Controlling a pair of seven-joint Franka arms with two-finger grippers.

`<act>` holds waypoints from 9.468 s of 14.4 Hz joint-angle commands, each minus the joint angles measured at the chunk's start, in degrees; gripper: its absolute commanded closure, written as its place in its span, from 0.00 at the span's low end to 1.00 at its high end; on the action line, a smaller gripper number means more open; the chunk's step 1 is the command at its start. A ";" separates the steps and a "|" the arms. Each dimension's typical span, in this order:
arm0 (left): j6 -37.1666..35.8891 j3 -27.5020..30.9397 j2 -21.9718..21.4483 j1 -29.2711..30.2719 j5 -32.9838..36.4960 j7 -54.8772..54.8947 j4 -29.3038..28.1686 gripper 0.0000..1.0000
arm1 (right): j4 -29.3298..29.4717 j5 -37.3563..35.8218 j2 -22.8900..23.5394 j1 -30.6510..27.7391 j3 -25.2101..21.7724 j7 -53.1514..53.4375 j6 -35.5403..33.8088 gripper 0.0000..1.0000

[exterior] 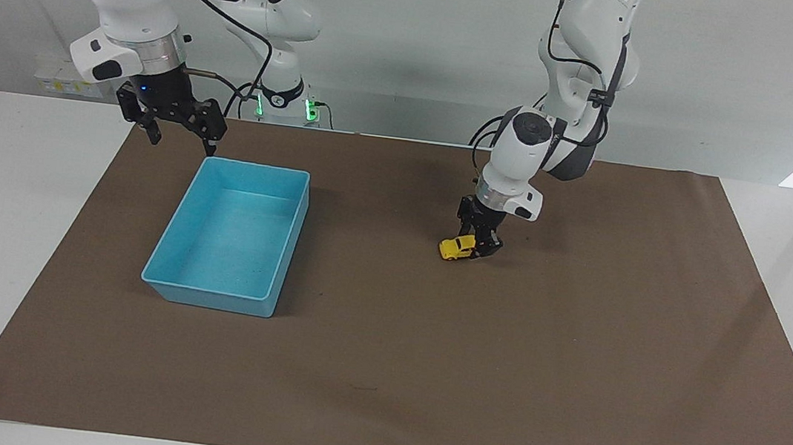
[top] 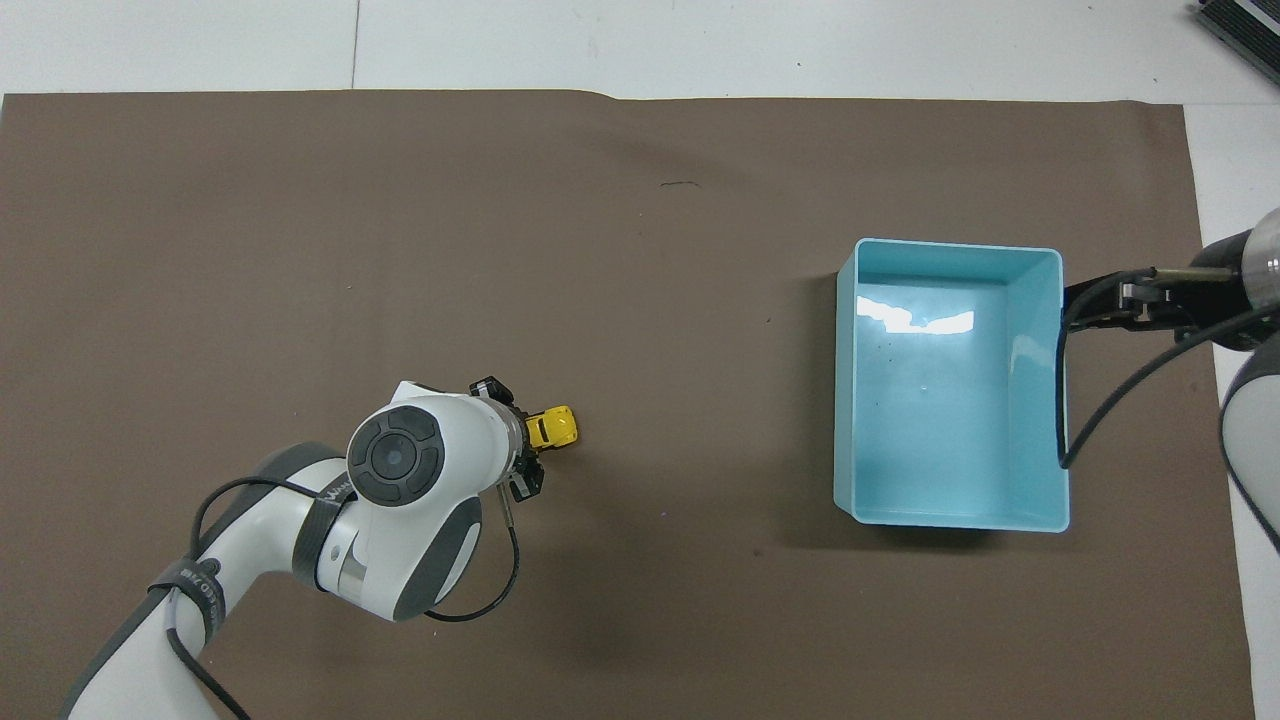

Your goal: Wind up and store yellow beetle car

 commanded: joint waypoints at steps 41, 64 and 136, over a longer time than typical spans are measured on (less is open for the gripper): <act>-26.56 1.30 -2.60 17.41 1.69 17.01 14.51 0.00 | -5.92 0.55 -1.94 0.66 -0.05 -1.32 6.65 0.00; -43.87 1.21 -3.91 21.37 1.78 59.59 36.31 0.00 | -13.92 3.72 5.34 11.02 0.65 37.13 16.66 0.00; -61.63 2.27 -11.56 27.17 4.86 139.61 41.76 0.00 | -28.58 5.21 -0.62 2.77 -0.23 -5.17 21.30 1.00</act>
